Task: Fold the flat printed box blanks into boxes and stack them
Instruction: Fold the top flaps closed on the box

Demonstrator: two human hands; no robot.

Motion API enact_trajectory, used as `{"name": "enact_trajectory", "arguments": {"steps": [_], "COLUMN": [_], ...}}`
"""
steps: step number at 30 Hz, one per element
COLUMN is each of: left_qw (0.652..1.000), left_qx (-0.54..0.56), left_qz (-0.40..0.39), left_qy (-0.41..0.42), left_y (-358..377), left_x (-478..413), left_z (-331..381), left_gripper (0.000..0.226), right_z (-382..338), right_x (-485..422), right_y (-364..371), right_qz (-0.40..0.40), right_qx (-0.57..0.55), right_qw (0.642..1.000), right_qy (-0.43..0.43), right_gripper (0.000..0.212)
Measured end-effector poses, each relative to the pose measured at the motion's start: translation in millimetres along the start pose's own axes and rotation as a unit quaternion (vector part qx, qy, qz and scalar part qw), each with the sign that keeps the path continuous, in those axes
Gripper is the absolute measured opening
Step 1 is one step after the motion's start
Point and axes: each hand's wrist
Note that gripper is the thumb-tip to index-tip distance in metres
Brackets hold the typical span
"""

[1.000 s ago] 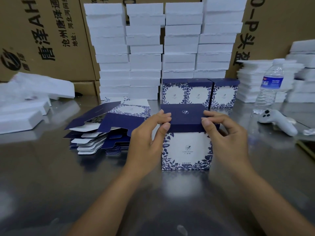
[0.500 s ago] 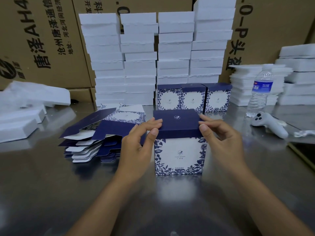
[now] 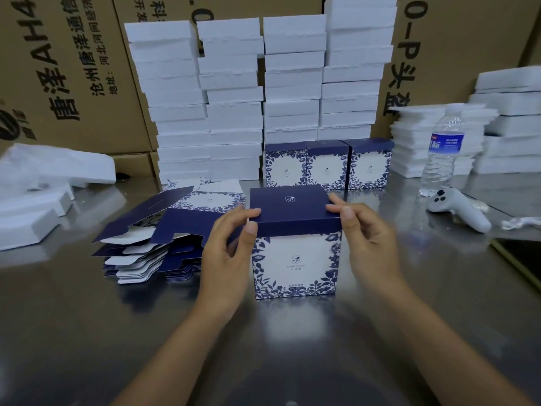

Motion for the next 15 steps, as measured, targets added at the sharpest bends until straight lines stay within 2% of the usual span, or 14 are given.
{"name": "enact_trajectory", "arguments": {"steps": [2,4,7,8,11,15], "left_qw": [0.997,0.994,0.992,0.992,0.994,0.997], "left_qx": [0.051,0.082,0.095,0.096,0.086,0.054], "left_qz": [-0.011,-0.023,-0.022,-0.023,-0.023,-0.033], "left_qy": [-0.05,-0.074,-0.08,-0.077,-0.06,-0.032], "left_y": [3,5,5,5,7,12], "left_x": [3,5,4,4,6,10], "left_z": [0,1,3,3,1,0], "left_gripper": [0.032,0.04,0.041,0.04,0.036,0.032], "right_z": [-1,0,1,0,-1,-1], "right_x": [1,7,24,29,40,46], "right_y": [3,6,19,26,42,55], "right_qz": [0.008,0.023,0.053,0.062,0.054,0.037], "right_qx": [0.023,0.093,0.226,0.243,0.274,0.366], "right_qw": [1.0,0.995,0.964,0.958,0.956,0.929], "right_qy": [0.001,-0.03,-0.132,-0.139,-0.09,-0.03], "right_gripper": [0.021,0.017,0.034,0.041,0.051,0.104]}}
Point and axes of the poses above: each hand's wrist, its own x-axis away from the middle knuckle, its own y-axis out of the palm, z = x × y, and after that the axes turned 2 degrees about -y, right-handed
